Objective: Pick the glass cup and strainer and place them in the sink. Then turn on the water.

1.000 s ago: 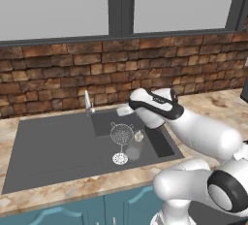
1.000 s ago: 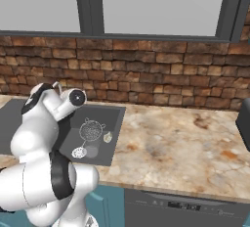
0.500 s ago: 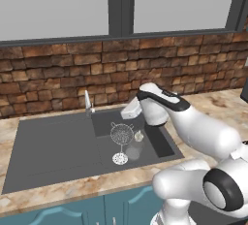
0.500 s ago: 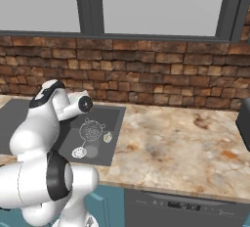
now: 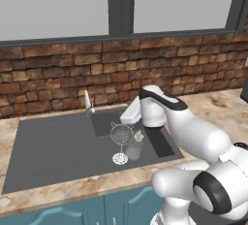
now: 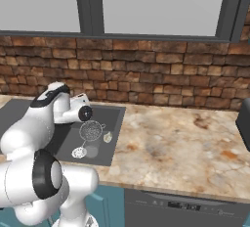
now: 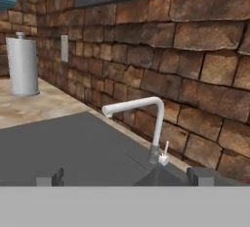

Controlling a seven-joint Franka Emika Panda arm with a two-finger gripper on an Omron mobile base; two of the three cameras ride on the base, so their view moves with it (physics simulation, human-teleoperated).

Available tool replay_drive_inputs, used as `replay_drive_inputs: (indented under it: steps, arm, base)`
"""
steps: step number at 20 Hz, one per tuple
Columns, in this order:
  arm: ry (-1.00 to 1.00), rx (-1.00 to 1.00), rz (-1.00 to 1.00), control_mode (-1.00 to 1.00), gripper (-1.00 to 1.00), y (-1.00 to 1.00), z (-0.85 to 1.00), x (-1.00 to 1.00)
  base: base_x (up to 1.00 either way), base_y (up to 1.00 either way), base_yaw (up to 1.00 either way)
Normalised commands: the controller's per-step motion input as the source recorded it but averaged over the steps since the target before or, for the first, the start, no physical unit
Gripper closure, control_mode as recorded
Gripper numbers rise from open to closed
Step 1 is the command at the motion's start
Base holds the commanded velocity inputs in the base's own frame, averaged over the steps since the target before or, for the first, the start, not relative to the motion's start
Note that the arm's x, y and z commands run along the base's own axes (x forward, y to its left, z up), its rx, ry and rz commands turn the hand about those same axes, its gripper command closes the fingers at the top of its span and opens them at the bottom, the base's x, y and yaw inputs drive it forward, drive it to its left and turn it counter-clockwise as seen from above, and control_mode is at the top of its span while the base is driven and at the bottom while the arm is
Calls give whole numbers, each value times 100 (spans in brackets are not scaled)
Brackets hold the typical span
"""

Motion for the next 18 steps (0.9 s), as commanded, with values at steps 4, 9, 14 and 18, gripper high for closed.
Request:
replay_drive_inputs:
  steps: [4, 9, 14, 18]
  arm:
    - [-2, 0, 0, -100, -100, 4, 0, 1]
    - [-1, 0, 0, -100, -100, 8, 0, 13]
    - [0, 0, 0, -100, -100, 16, 10, 9]
    - [0, 0, 0, -100, -100, 16, 0, 12]
  base:
    - [0, 0, 0]
    - [0, 0, 0]
    - [0, 0, 0]
    - [0, 0, 0]
